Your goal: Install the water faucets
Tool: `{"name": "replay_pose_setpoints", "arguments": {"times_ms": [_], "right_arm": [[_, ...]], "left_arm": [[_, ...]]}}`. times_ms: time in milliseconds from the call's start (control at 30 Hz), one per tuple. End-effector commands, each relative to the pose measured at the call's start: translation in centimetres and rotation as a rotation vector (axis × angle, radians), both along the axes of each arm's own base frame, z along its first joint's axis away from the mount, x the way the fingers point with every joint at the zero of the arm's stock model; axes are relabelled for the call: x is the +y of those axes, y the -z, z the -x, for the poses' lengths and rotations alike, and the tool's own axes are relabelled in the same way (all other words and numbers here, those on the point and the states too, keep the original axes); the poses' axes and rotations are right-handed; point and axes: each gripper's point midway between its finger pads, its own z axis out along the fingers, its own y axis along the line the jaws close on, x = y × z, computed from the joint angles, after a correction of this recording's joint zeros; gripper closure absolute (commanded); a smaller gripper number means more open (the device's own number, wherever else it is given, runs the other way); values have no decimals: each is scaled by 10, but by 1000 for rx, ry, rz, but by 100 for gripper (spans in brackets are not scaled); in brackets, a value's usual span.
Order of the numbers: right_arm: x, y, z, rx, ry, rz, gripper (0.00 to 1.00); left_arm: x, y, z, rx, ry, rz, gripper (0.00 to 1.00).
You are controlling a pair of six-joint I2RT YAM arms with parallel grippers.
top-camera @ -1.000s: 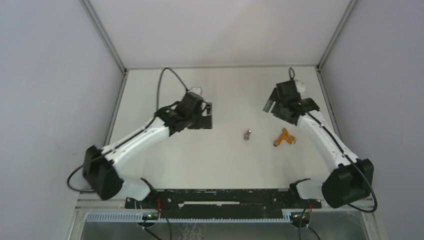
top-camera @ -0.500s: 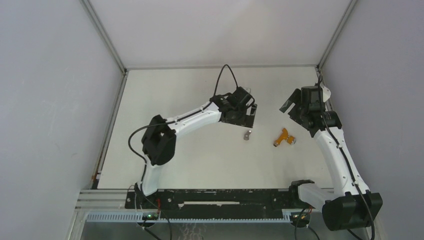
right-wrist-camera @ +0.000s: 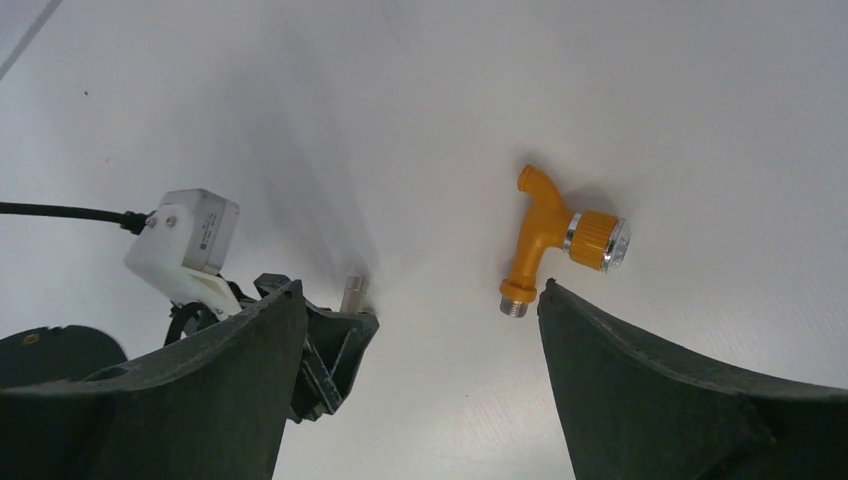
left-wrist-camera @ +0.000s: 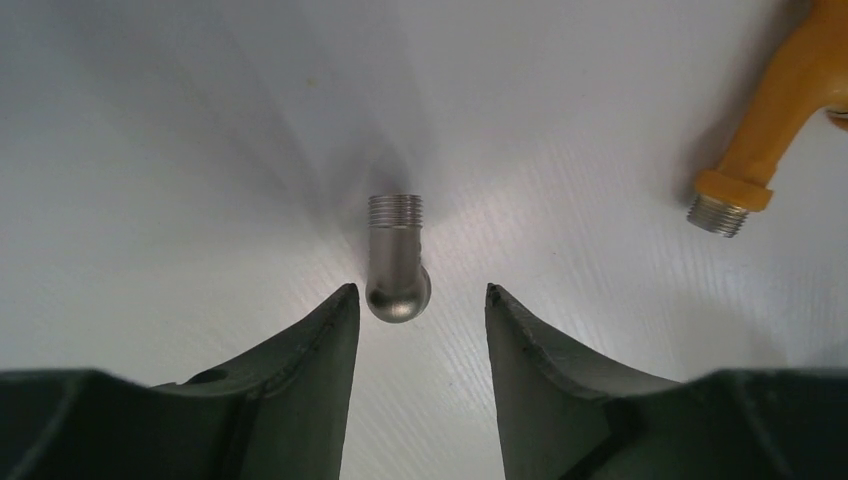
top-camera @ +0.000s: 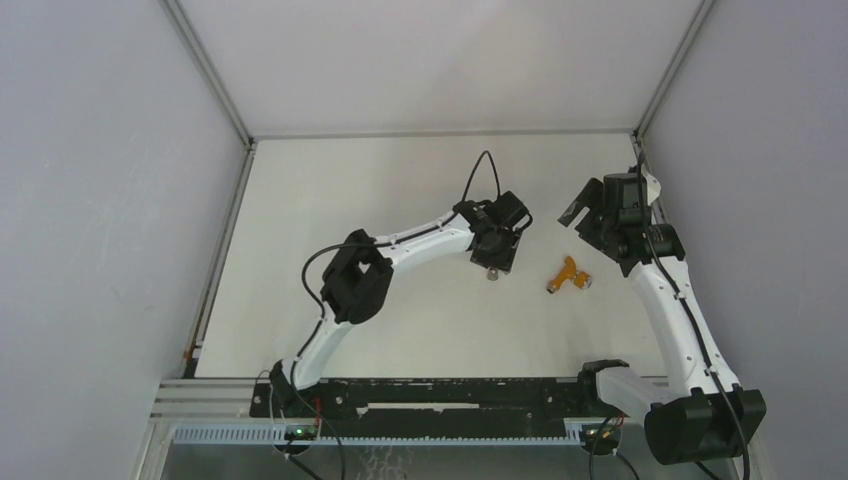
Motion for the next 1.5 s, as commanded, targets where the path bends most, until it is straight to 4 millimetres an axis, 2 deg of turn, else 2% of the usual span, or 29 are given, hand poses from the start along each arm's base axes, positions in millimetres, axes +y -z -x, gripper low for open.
{"name": "replay_pose_setpoints", "arguments": {"times_ms": [0, 100, 233, 367, 733, 833, 933, 967, 1067, 1200, 1267, 1300, 1367, 1400, 1467], "right_arm": [[-1, -7, 0, -37, -16, 9, 9], [-2, -6, 0, -37, -12, 8, 9], [-1, -5, -1, -35, -12, 7, 9], [0, -4, -3, -34, -19, 4, 9], [1, -3, -3, -30, -28, 3, 9], [0, -3, -2, -29, -24, 5, 9], [0, -3, -3, -29, -25, 5, 9], [0, -3, -3, -31, -25, 4, 9], [2, -3, -4, -31, -34, 0, 10], [8, -2, -6, -32, -76, -12, 11], [11, 0, -7, -35, -88, -20, 11], [12, 0, -7, -37, -91, -28, 11], [15, 1, -8, -36, -98, -40, 11], [17, 2, -9, -34, -102, -46, 11], [19, 3, -9, -31, -108, -53, 11]], "left_arm": [[-7, -14, -3, -12, 17, 20, 50], [-5, -8, 0, 0, 21, 6, 56], [-2, 1, 2, 11, 23, -17, 58], [-2, 3, -3, -11, 15, -19, 65], [-4, 12, 0, 14, 33, -28, 61], [-4, 10, -3, 2, 27, -28, 75], [-1, 3, -8, -31, 21, -36, 96], [1, -2, -11, -52, 19, -41, 99], [20, -26, -29, -190, -17, -78, 100], [61, -57, -60, -442, -128, -129, 100], [85, -62, -69, -529, -180, -147, 100], [98, -55, -70, -546, -198, -157, 100], [111, -53, -77, -563, -228, -120, 100], [116, -39, -73, -534, -210, -96, 100], [127, -26, -76, -524, -217, -42, 100]]}}
